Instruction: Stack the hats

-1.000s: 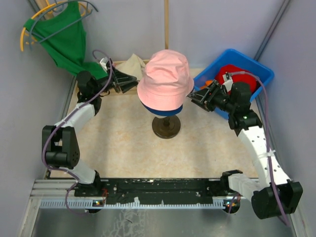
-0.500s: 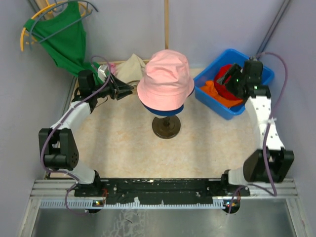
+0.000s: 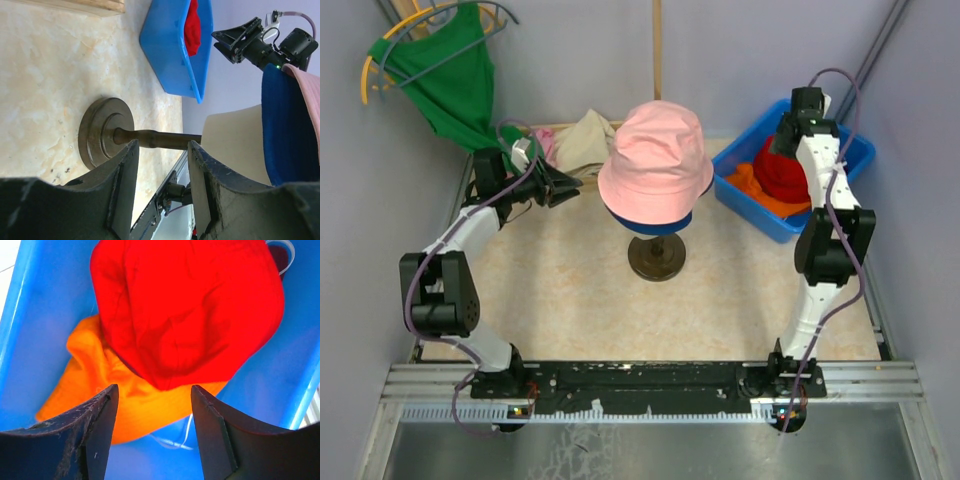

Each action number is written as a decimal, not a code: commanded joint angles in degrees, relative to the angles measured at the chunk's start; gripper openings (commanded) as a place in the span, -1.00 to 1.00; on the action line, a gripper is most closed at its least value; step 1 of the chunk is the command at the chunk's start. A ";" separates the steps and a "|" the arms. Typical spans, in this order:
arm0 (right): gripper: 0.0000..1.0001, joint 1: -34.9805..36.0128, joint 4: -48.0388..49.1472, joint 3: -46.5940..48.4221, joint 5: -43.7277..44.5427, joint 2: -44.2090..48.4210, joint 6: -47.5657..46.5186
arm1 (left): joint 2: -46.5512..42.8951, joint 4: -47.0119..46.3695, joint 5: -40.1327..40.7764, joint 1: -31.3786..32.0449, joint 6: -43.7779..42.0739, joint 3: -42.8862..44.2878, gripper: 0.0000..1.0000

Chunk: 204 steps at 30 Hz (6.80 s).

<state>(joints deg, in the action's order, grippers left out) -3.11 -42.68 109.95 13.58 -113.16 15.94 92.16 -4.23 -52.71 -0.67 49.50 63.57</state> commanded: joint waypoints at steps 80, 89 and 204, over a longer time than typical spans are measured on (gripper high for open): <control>-1.00 -1.95 33.65 35.13 -59.15 12.55 75.39 | -12.07 1.97 -9.77 -3.78 0.07 -3.52 0.04; -1.00 6.22 32.01 33.07 -59.51 12.93 79.19 | -12.79 -1.27 -10.17 -3.55 2.19 -5.11 0.04; 0.15 6.11 34.85 -17.87 -60.32 40.21 68.10 | 5.00 -51.03 -3.72 12.69 50.02 14.38 0.22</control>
<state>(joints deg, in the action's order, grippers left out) 3.64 -10.72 92.07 -44.99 -75.11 83.79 96.88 -50.57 -57.04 11.49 97.78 75.94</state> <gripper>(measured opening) 0.571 0.611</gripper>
